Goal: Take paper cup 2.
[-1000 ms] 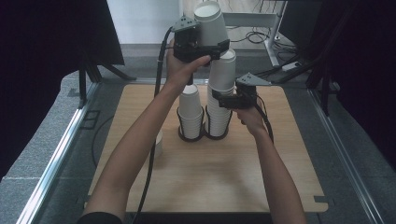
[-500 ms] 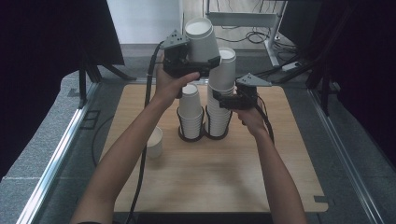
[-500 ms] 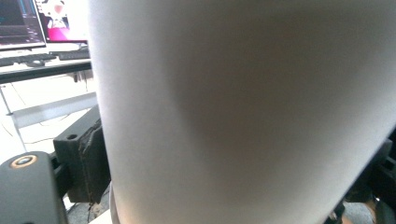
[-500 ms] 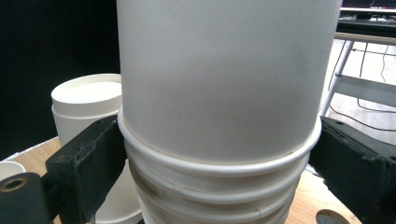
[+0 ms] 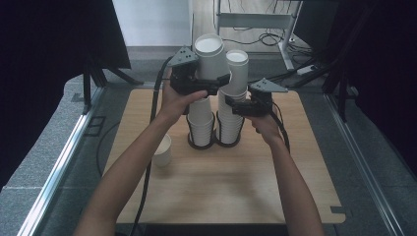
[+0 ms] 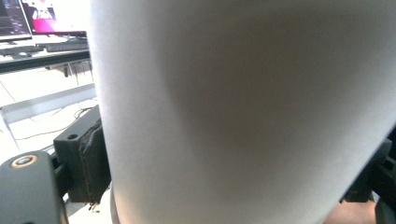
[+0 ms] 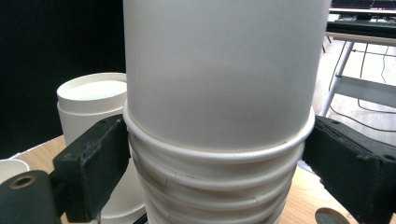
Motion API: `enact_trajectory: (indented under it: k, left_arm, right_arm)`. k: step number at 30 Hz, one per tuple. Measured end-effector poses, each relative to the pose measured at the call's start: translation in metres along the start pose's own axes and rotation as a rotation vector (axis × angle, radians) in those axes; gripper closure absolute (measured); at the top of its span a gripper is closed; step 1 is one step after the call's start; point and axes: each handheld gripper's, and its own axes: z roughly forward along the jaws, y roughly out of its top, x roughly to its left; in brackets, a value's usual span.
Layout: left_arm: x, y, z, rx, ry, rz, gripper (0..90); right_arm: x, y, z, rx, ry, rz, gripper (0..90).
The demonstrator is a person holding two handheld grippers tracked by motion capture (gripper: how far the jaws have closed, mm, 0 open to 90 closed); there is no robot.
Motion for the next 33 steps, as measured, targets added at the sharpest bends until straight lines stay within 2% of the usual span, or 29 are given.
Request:
enact_trajectory:
  k: [8,12,17,28,33]
  left_arm:
    - [-0.012,-0.013,-0.009,0.004,-0.016,0.013,11.9]
    - [-0.018,-0.023,-0.012,0.006,-0.042,0.005,11.9]
    - [-0.026,-0.035,-0.017,0.015,-0.043,0.030,11.9]
    - [-0.038,-0.063,-0.022,0.043,-0.086,-0.001,11.9]
    - [-0.045,-0.078,-0.026,0.057,-0.086,0.012,11.9]
  right_arm:
    - [0.001,-0.003,-0.009,-0.020,-0.012,-0.008,12.7]
    - [0.002,-0.005,-0.016,-0.028,-0.012,-0.005,13.3]
    - [0.004,-0.009,-0.025,-0.030,-0.010,-0.019,13.6]
    - [0.011,-0.027,-0.042,-0.053,0.008,-0.016,14.0]
    - [0.015,-0.036,-0.049,-0.061,0.014,-0.025,14.4]
